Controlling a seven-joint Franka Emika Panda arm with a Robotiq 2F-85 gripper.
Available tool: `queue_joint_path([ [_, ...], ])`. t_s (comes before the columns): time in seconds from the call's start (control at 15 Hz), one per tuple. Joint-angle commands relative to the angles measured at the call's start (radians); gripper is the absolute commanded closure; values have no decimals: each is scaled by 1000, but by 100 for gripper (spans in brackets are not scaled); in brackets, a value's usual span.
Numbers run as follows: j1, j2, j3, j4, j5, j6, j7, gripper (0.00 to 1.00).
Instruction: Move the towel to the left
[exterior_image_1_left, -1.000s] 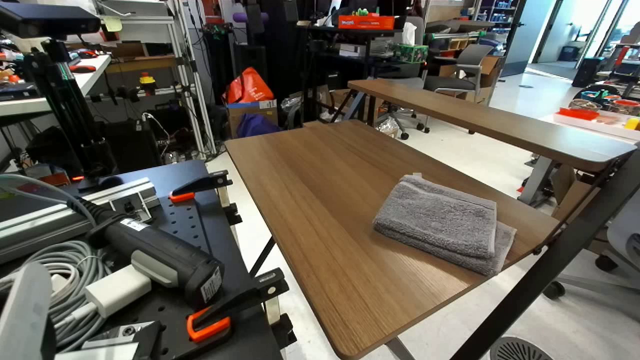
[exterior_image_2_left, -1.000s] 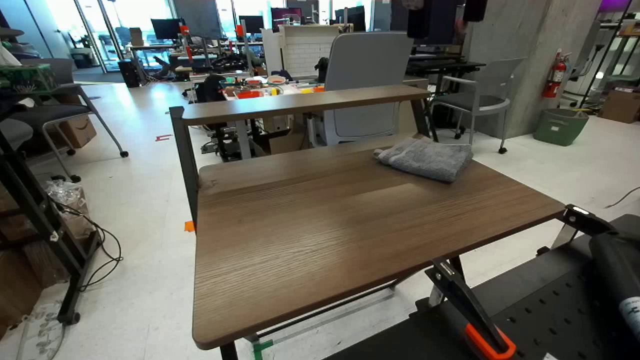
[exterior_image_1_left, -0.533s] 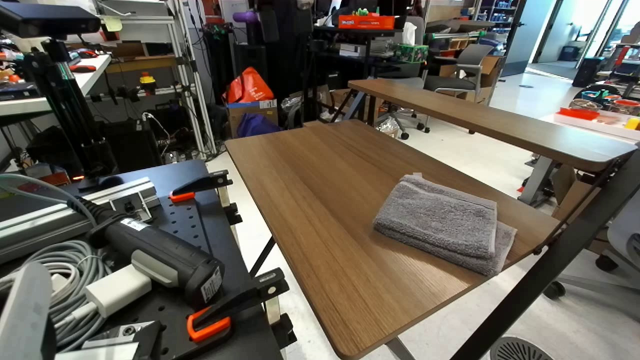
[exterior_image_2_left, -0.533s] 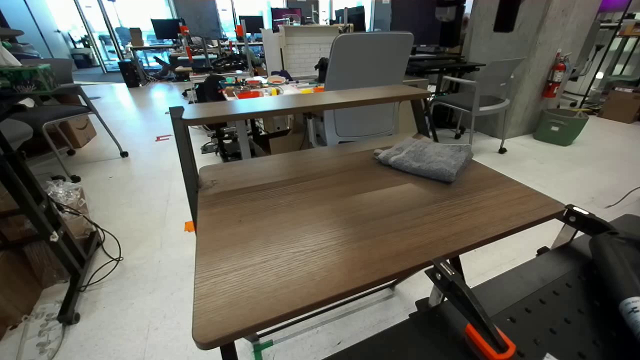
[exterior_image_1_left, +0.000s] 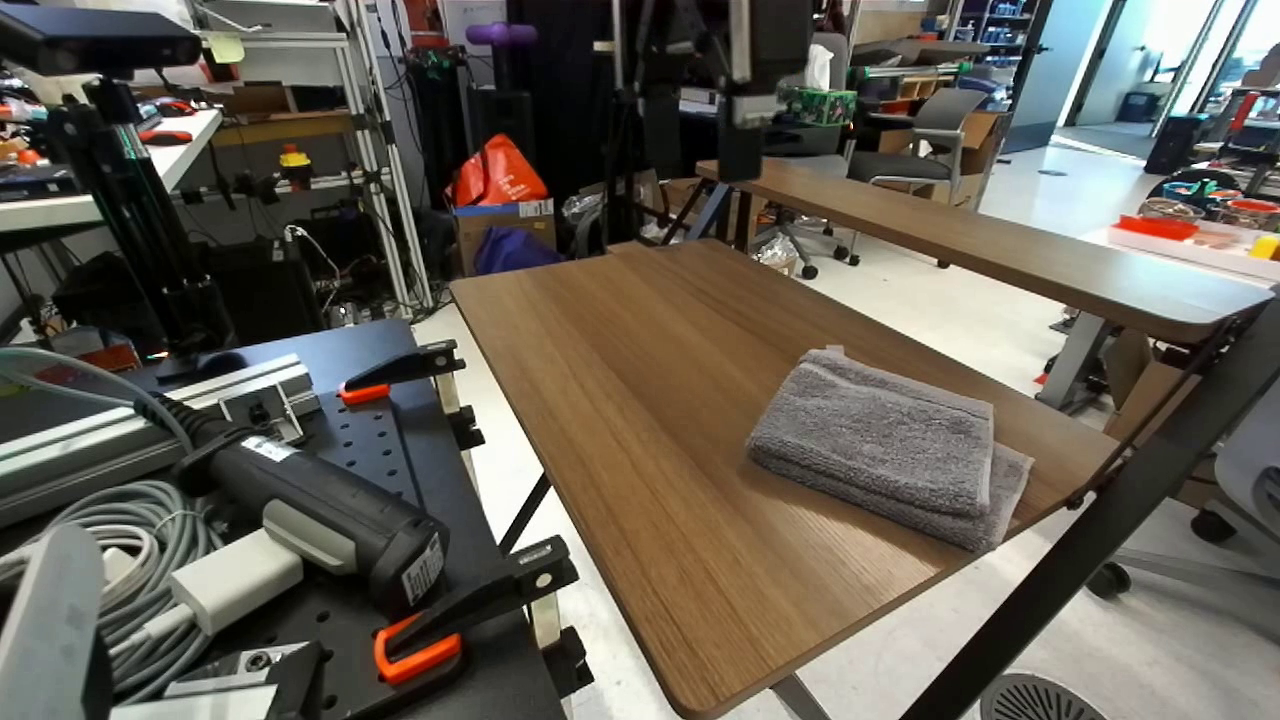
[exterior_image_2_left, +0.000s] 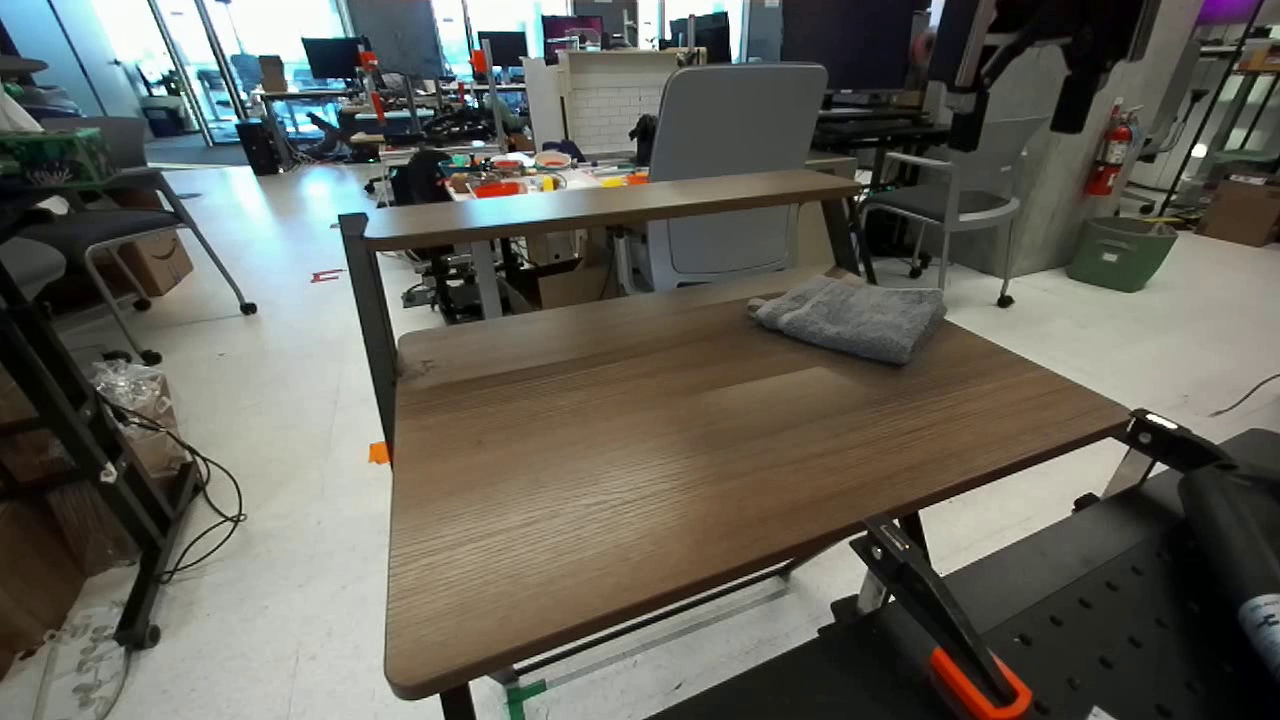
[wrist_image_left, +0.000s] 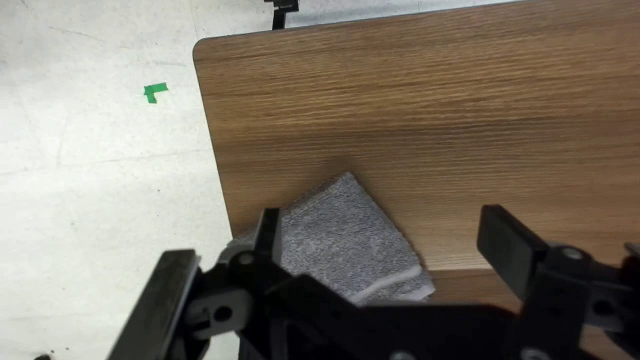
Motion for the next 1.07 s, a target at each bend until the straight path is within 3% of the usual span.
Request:
queue_joint_path([
  [0.0, -24, 157, -45, 134, 61, 24, -33, 0],
  [0.47, -51, 440, -63, 397, 178, 1, -40, 0],
  [1.0, -41, 655, -58, 571, 200, 45, -8, 0],
])
